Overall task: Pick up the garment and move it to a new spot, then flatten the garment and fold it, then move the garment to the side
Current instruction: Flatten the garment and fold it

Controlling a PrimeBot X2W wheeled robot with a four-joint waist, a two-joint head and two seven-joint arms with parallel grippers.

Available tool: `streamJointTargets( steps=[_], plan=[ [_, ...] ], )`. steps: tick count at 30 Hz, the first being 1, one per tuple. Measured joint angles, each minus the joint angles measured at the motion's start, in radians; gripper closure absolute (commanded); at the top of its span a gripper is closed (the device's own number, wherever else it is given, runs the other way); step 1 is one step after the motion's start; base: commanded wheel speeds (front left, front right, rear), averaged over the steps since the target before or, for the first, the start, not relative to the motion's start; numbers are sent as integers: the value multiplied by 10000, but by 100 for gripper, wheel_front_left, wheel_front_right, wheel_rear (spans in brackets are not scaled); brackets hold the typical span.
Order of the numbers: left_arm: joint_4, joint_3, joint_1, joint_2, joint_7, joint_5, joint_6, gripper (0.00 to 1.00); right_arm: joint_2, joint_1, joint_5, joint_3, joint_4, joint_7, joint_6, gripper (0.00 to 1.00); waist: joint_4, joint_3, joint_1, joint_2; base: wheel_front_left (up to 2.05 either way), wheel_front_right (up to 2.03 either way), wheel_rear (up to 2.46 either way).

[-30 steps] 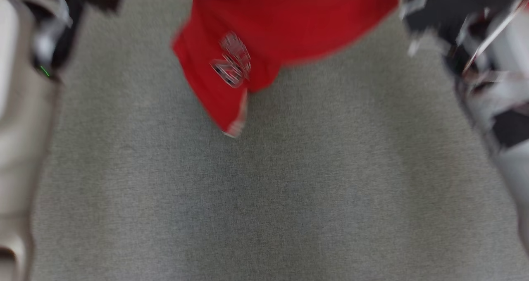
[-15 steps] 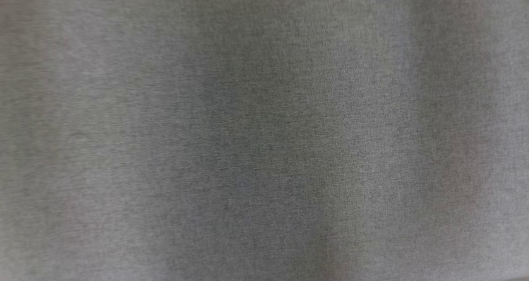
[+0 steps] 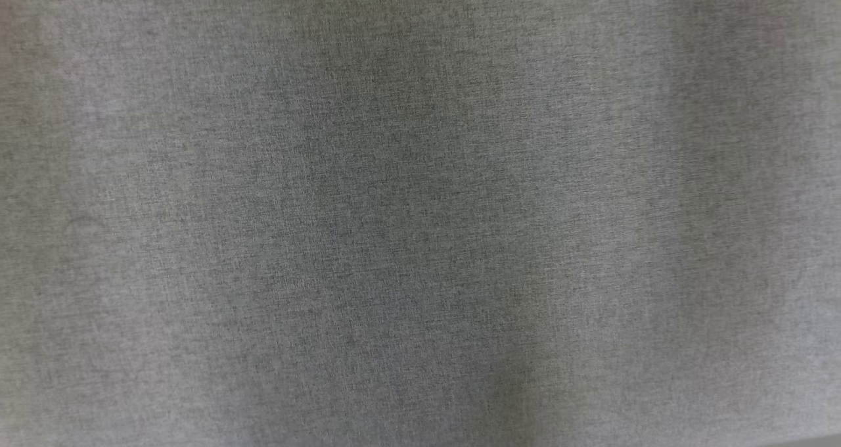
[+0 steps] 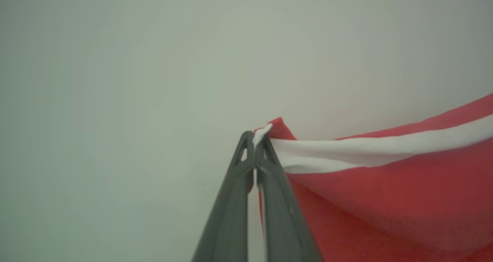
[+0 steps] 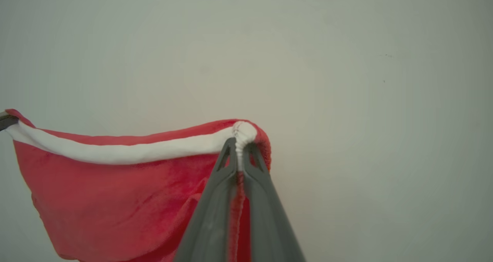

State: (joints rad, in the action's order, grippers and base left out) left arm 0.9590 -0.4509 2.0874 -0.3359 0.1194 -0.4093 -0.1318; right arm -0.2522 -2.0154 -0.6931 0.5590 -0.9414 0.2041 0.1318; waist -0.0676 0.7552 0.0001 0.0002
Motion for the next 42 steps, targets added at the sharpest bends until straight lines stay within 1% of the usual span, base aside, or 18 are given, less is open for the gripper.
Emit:
streamJointTargets(
  steps=[7, 13, 17, 19, 21, 23, 25, 30, 31, 33, 34, 35, 37, 40, 42],
  plan=[
    [190, -616, -234, -63, 485, -424, 0, 100, -339, 115, -443, 773, -82, 217, 0, 100, 136, 192, 0, 0, 0, 0, 0],
    [8, -704, -1129, -293, 1062, -1083, 0, 100, -627, 670, -780, 1417, 82, 359, 0, 100, 267, 71, 0, -1, 0, 0, 0],
    [-694, -579, -2397, -583, 1319, -1561, 0, 100, -892, 1686, -1172, 1653, 514, 495, 0, 100, 276, -178, -1, -2, 0, 0, 0],
    [-1218, -520, -3371, -813, 1375, -1618, -2, 100, -1060, 2421, -1352, 1808, 926, 531, 0, 100, 270, -366, -1, -2, 0, 0, 0],
    [-1816, -291, -4516, -963, 1396, -1935, 48, 100, -1225, 3216, -1586, 1914, 1473, 560, 2, 100, 256, -593, -2, -2, 0, 0, 0],
    [-2654, 27, -5739, -1085, 1406, -2115, 330, 100, -1486, 4043, -1737, 1946, 2255, 564, 0, 100, 238, -846, -1, -2, 0, 0, 0],
    [-3708, 282, -7044, -1172, 1429, -2169, 667, 100, -1877, 4948, -1680, 1998, 3158, 571, 0, 100, 224, -1114, -3, -3, 0, 0, 0],
    [-6299, 884, -10900, -1187, 1432, -2383, 1751, 100, -2696, 7739, -1753, 1914, 5156, 571, 2, 100, 192, -1858, -3, -3, 0, 0, 0],
    [-6845, 1101, -11646, -1168, 1432, -2422, 2027, 100, -2838, 8276, -1764, 1885, 5545, 573, 2, 100, 182, -2014, -3, -3, 0, 0, 0],
    [-7706, 1254, -12894, -1195, 1434, -2458, 2291, 100, -3097, 9309, -1751, 1739, 6167, 573, 2, 100, 162, -2315, -5, -4, 0, 0, 0],
    [-8485, 1396, -14116, -1118, 1436, -2481, 2566, 100, -3302, 10286, -1724, 1536, 6656, 573, 2, 100, 134, -2607, -5, -5, 0, 0, 0],
    [-8485, 1396, -14116, -1118, 1436, -2481, 2566, 100, -3302, 10286, -1724, 1536, 6656, 573, 2, 100, 134, -2607, -5, -5, 0, 0, 0],
    [-9091, 1530, -15272, -1037, 1434, -2485, 2815, 100, -3384, 11224, -1781, 1371, 7003, 573, 2, 100, 96, -2880, -5, -4, 0, 0, 0],
    [-9774, 1402, -16832, -844, 1434, -2433, 2915, 100, -3482, 12501, -1893, 1012, 7453, 573, 2, 100, 44, -3269, -5, -4, 0, 0, 0],
    [-10159, 1473, -17668, -625, 1434, -2347, 3131, 100, -3563, 13330, -2027, 698, 7724, 573, 2, 100, 26, -3513, -6, -5, 0, 0, 0]
  ],
)
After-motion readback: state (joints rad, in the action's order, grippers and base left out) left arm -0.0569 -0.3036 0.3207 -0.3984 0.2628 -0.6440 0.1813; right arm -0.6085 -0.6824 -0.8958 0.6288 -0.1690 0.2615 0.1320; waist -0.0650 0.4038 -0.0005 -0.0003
